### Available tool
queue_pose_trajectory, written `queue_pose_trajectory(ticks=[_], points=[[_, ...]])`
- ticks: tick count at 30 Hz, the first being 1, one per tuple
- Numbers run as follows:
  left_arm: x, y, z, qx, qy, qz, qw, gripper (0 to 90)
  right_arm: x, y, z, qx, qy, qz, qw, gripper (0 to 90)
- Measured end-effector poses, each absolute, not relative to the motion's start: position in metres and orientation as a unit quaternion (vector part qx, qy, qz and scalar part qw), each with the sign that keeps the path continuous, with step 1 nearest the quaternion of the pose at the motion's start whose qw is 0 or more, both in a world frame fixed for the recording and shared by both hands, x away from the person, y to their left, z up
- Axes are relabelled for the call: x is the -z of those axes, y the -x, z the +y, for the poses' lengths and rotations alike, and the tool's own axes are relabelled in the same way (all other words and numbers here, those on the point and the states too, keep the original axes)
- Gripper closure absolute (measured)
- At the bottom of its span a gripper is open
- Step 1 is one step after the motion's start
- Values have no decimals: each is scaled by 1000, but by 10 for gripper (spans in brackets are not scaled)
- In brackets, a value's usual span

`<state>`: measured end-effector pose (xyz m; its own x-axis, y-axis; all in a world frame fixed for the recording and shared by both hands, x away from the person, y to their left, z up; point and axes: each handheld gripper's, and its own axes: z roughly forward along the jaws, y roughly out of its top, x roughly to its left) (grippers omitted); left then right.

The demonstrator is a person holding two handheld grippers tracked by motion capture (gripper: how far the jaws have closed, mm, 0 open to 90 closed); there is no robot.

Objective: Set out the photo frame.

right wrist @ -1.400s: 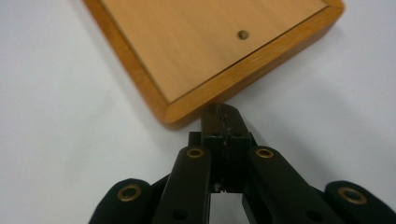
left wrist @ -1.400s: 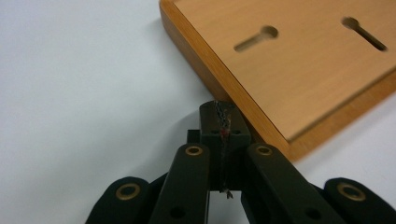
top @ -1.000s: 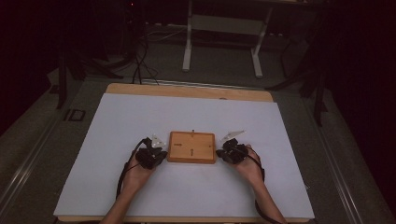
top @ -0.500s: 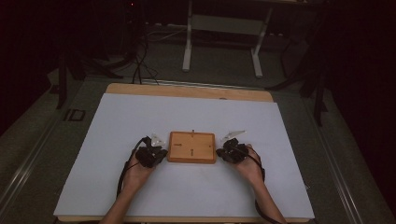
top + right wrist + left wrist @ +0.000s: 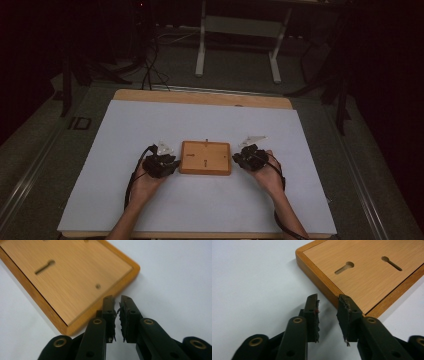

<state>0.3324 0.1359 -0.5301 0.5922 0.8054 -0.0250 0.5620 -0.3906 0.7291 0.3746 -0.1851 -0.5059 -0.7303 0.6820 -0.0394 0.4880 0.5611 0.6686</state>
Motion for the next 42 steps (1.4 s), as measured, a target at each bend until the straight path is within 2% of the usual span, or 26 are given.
queue_pose_trajectory(ticks=[11,25,32,37,42], points=[[528,-331,137,-168,-815,415,369,645,489,-397,-156,-353,-298,876,140,812],[526,-329,136,-170,-814,411,374,642,497,-412,-111,-363,-283,879,124,794],[526,-329,136,-171,-814,410,374,643,502,-423,-102,-366,-299,873,122,785],[526,-329,135,-172,-814,409,374,643,505,-428,-98,-369,-301,873,112,829],[526,-329,135,-171,-815,409,373,644,506,-430,-97,-369,-299,874,106,833]])
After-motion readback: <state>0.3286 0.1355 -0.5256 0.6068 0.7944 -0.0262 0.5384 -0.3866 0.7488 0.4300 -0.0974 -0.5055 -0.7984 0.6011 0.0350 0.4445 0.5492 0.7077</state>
